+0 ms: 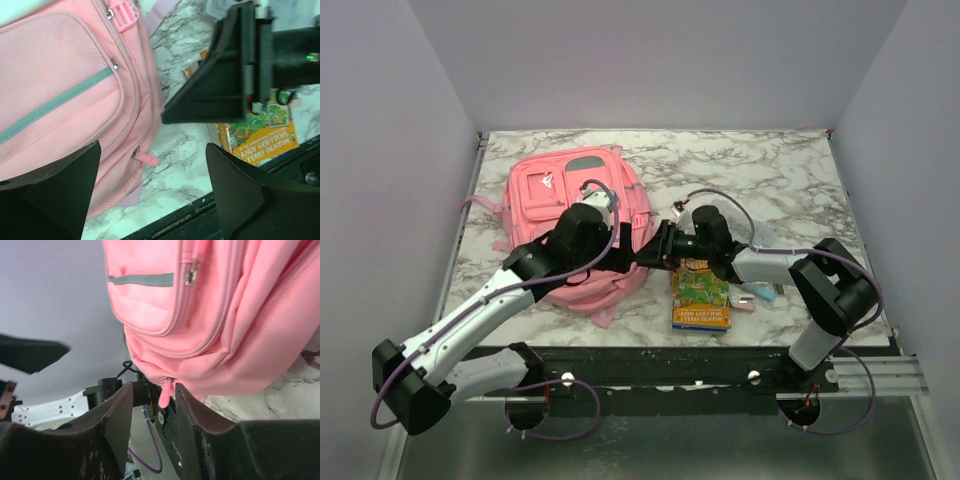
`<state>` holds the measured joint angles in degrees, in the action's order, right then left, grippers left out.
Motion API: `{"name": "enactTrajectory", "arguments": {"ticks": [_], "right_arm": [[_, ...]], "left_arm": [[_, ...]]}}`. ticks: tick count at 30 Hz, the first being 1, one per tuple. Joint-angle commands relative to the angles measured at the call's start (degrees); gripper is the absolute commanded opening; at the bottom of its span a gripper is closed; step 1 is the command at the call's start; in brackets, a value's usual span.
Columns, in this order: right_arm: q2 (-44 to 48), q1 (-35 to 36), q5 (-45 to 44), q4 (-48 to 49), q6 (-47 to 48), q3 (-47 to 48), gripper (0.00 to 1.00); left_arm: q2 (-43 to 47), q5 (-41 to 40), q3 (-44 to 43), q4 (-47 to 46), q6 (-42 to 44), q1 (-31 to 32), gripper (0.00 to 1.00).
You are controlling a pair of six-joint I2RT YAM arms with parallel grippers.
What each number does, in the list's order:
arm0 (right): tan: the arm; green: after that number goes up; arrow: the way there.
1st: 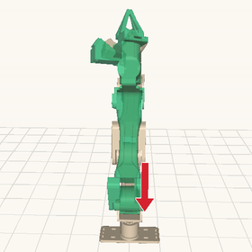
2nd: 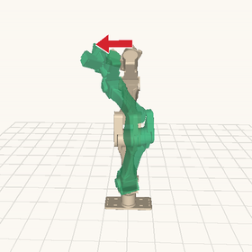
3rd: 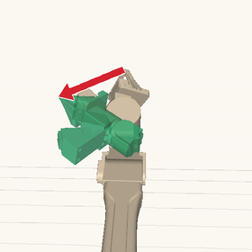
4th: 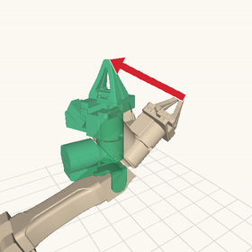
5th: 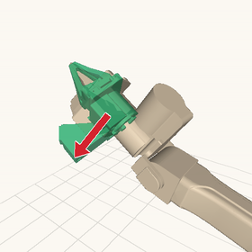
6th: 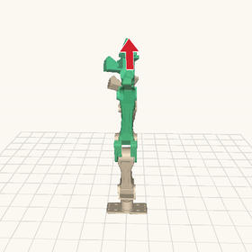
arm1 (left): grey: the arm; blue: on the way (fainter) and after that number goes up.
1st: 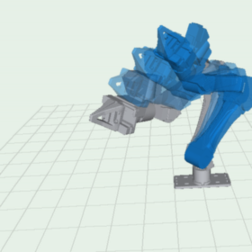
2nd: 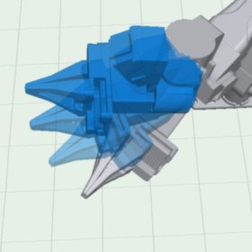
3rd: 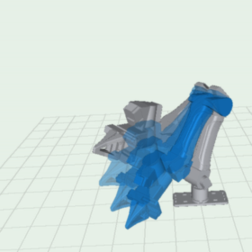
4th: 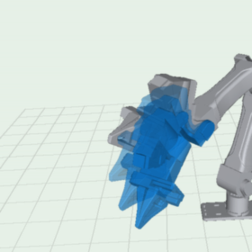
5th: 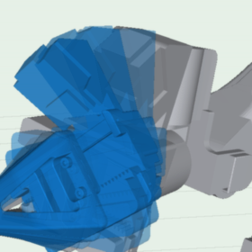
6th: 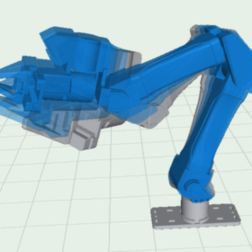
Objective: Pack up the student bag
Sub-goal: Unzip the student bag at the center of the board, then adjust the student bag at the center of the board.
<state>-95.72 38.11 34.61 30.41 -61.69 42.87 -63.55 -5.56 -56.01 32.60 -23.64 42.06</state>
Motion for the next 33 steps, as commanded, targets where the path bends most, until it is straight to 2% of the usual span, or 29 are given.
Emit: {"name": "enactTrajectory", "arguments": {"ticks": [1, 5, 15, 22, 25, 27, 30, 33], "right_arm": [[-2.81, -0.24, -3.85, -2.34, -1.33, 1.58, 0.44], [-4.64, -0.28, -5.94, -2.74, -1.70, 2.57, 0.45], [-11.74, 0.28, -6.27, 1.80, -6.00, 4.99, 0.45], [-17.43, 0.80, -3.62, 13.05, -13.48, 4.27, 0.44], [-19.37, 1.41, -2.23, 17.25, -16.77, 5.10, 0.37], [-19.39, 1.69, -2.28, 18.47, -17.54, 5.67, 0.28], [-17.14, 1.70, -1.94, 17.53, -18.51, 5.99, 0.04], [-13.11, 1.68, -1.27, 14.93, -18.64, 6.42, 0.01]], "left_arm": [[9.04, 0.40, 3.56, 0.94, -3.56, -0.05, 0.91], [14.12, 3.98, 6.61, 0.96, -7.11, -0.14, 0.96], [19.31, 10.70, 10.85, -1.00, -9.38, -0.12, 0.97], [21.48, 10.25, 11.89, -0.98, -9.58, -0.07, 0.97], [21.54, 8.84, 12.41, -0.98, -10.24, -0.13, 0.97], [21.53, 8.86, 12.81, -1.35, -10.93, -0.13, 0.97], [21.02, 6.43, 12.95, -0.96, -12.66, -0.14, 0.96], [20.92, 4.51, 12.85, 0.09, -15.45, -0.13, 0.95]]}}
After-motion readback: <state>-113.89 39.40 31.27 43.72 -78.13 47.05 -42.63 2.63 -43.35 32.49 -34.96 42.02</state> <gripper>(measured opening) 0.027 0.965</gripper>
